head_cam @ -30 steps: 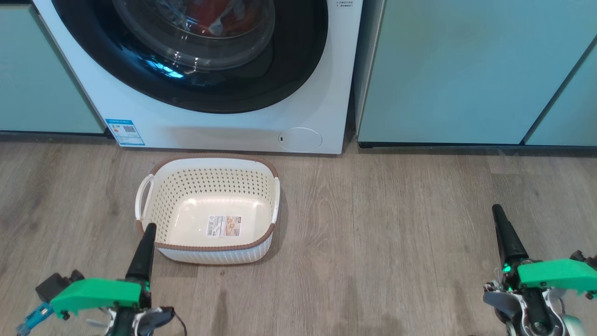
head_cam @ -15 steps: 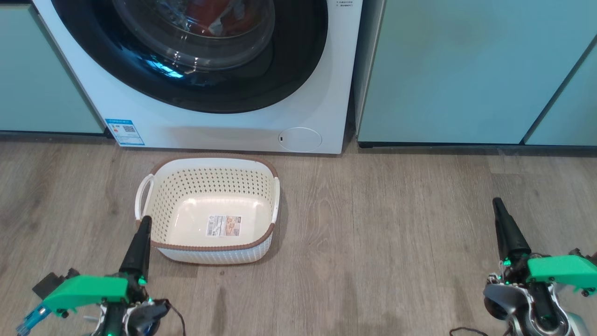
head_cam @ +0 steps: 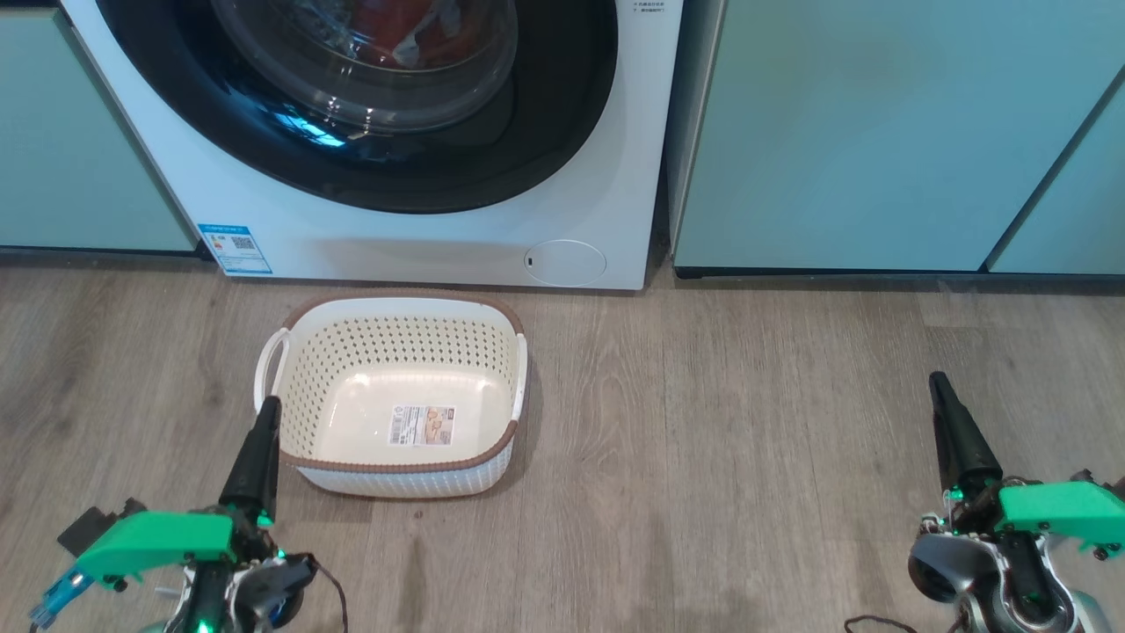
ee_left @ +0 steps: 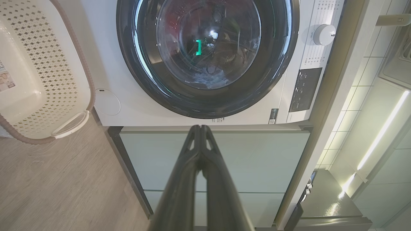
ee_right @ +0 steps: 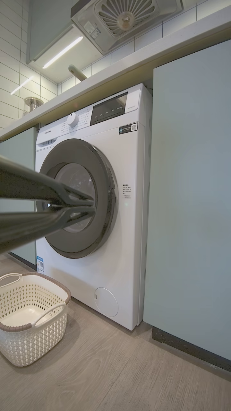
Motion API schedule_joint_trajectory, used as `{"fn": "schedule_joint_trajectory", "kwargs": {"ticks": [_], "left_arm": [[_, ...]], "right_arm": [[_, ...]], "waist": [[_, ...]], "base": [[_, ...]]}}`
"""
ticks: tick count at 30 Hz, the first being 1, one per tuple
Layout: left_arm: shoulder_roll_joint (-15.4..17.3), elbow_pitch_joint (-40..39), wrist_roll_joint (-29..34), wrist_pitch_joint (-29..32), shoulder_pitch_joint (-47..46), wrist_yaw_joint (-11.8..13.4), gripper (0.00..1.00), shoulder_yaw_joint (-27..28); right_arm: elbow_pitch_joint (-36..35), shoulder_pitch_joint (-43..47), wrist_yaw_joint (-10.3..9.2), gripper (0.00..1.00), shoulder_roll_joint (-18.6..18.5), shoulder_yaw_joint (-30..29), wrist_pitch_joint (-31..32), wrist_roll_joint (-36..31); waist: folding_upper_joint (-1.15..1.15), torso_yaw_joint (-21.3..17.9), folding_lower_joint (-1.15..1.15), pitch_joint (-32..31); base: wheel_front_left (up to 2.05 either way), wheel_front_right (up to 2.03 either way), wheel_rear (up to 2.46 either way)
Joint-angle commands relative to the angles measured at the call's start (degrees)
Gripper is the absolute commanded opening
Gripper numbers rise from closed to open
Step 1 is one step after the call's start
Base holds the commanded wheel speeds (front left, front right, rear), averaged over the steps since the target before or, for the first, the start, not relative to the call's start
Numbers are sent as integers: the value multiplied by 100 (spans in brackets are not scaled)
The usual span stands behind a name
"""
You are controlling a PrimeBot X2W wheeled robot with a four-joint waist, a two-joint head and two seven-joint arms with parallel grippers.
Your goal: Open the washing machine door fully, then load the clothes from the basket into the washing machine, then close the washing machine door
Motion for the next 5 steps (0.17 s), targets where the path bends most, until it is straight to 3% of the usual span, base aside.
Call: {"fn": "schedule_joint_trajectory", "kwargs": {"ticks": [1, 5], "left_arm": [[75, -185, -39, 43, -265, -52, 0, 211], [75, -185, -39, 43, -265, -52, 0, 211]], "right_arm": [[-217, -307, 0, 0, -25, 99, 34, 34], [-217, -307, 0, 0, -25, 99, 34, 34]], "waist": [[0, 0, 0, 0], [0, 0, 0, 0]], "base": [[0, 0, 0], [0, 0, 0]]}}
